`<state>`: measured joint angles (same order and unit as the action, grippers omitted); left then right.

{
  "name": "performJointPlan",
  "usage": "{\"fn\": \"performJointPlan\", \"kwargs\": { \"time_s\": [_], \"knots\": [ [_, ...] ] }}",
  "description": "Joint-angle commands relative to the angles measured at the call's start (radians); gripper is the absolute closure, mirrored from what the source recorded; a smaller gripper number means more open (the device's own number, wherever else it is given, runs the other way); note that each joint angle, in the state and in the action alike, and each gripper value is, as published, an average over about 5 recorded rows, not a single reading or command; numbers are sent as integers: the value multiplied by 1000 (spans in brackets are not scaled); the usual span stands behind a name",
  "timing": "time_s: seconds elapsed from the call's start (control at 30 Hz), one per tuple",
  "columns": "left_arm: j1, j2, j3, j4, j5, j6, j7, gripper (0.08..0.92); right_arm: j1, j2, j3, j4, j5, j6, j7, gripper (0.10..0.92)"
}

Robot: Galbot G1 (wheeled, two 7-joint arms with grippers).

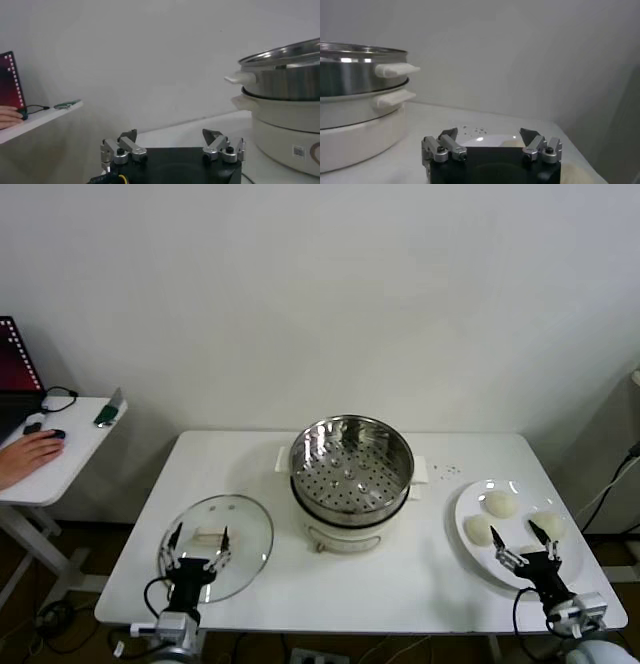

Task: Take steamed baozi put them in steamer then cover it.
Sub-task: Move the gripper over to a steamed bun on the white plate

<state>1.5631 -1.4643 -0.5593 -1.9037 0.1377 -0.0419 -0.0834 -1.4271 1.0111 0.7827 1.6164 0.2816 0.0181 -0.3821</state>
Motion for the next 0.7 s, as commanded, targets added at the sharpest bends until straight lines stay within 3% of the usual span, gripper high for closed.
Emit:
{"fn": "performJointPlan", "kwargs": {
  "time_s": [0.03, 0.37, 0.53, 0.7],
  "knots": [
    [0, 3, 1, 0, 0, -1, -2, 177, 68, -155, 5, -52, -101, -56, -173, 203],
    [5, 8, 5, -11, -1, -1, -2, 177, 487, -568, -295, -371, -291, -55, -664, 203],
    [0, 13, 5, 1, -2, -1, -1, 177, 790, -574, -538, -539, -502, 74, -819, 203],
    [-11, 17, 9, 12, 1, 12, -5, 177, 1080, -525, -820, -641, -579, 115, -871, 203]
  ]
}}
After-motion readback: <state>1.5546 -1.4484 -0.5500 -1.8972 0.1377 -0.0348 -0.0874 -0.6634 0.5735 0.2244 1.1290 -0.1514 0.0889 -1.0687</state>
